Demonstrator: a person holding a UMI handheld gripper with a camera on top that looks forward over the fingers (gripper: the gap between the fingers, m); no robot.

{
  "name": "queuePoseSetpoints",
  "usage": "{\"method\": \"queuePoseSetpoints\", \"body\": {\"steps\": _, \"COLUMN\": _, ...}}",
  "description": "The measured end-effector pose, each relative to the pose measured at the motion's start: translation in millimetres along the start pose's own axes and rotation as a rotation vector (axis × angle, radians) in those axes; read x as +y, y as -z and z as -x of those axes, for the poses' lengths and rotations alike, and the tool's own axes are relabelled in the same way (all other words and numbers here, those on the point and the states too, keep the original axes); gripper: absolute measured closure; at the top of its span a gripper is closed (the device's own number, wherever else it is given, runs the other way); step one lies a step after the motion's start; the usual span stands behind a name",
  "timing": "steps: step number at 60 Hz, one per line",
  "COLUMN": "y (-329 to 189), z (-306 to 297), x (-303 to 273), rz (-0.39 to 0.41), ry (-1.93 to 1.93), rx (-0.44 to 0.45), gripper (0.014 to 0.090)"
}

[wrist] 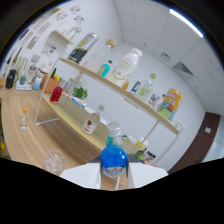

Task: Make me a cup of Mount Fuji.

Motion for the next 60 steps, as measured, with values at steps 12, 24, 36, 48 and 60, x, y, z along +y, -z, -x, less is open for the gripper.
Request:
{"method": "queuePoseSetpoints", "body": {"steps": 12, "y": 0, "z": -28, "x": 80, "rz": 0.095, "ry": -0.397, "rx": 0.011, "gripper": 0.0687}}
{"method": "queuePoseSetpoints", "body": {"steps": 24, "y": -11, "z": -24, "x": 173, "rz": 0.251, "ry": -0.512, "rx": -0.015, "gripper": 0.0689}}
{"method": "queuePoseSetpoints", "body": {"steps": 36, "y": -20, "z": -15, "x": 222, "rz": 0.373, "ry": -0.568, "rx": -0.031, "gripper": 0.0688}}
{"method": "queuePoseSetpoints", "body": {"steps": 48, "y": -26, "z": -8, "x": 240, "rz": 0.437, "ry": -0.616, "rx": -0.058, "gripper": 0.0684}}
{"method": "queuePoseSetpoints", "body": {"steps": 60, "y": -21, "z": 1, "x": 246, "rz": 0.494, "ry": -0.599, "rx": -0.075, "gripper": 0.0680}}
